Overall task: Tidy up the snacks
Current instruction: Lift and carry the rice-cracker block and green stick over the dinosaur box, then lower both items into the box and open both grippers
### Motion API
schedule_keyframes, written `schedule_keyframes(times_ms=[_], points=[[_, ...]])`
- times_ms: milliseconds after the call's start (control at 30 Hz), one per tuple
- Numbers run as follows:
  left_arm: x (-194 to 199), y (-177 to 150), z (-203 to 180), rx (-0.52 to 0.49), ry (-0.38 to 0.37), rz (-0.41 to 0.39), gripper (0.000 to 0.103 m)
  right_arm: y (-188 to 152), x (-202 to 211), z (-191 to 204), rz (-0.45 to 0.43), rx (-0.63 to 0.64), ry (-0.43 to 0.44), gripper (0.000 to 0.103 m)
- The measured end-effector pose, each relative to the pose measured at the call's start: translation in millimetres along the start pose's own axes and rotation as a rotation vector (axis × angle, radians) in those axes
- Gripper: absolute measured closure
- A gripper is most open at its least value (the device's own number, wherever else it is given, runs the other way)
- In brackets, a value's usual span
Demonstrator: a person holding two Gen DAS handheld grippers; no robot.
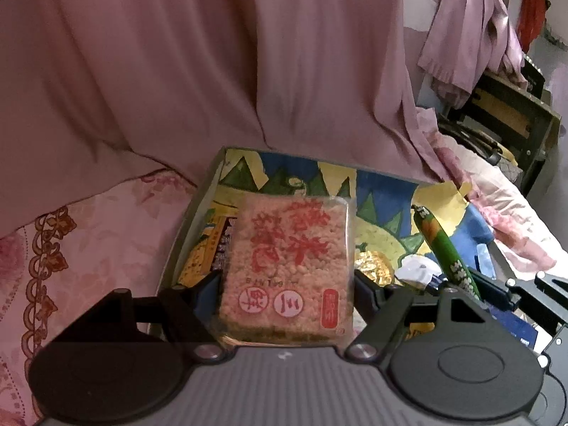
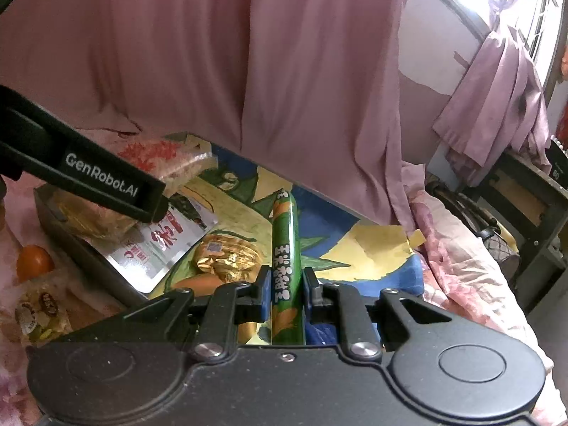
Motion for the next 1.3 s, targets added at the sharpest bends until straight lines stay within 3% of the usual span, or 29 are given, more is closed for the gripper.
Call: schedule_keyframes(times_ms=[300,467,600,733,833,1100,1300], points=[[-4.5,-1.2,2.3,0.005,0.003,0.026,0.024,-0.7,-9.0,1.9,0.017,0.019,-0.004,0.085],[-3.9,0.0,3.2,0.018,-0.001,0.037,0.022,0.4,-7.1,-0.9,0.01,0.013,-0.026,0.077],[5.2,4.4,0.7,0.018,-0.013,0.01,0.015,0.2,-2.0,-4.9,0.007,0.006,-0.048,0.06],[21.3,10.4,-2.3,0.028,-0.029,-0.035,0.006,0.3,13.1,-13.9,-0.017,-0.032,-0.08,0.037],[34.0,14.3,-4.8,0.028,-0.033,-0.069,0.002,2.2,29.2,-22.6,-0.048,-0.066,-0.106,0.026],[76.7,18.0,-8.5,0.021,-0.035,-0.173,0.0,7.9,86.0,-42.3,-0.158,-0.14,-0.183,0.003],[114.2,7.7,-5.3,0.04,-0.053,-0.242,0.0,5.3,134.4,-49.5,-0.235,-0.202,-0.221,0.001]])
Point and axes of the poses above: each gripper's, at about its wrist camera, not at the fingertips, and x roughly against the way its jaws point, z to its left, y to its top, the point moved 4 cm from there along -x, roughly the way its jaws point, and after that the axes turned 14 degrees about x, right-handed, at the moved point
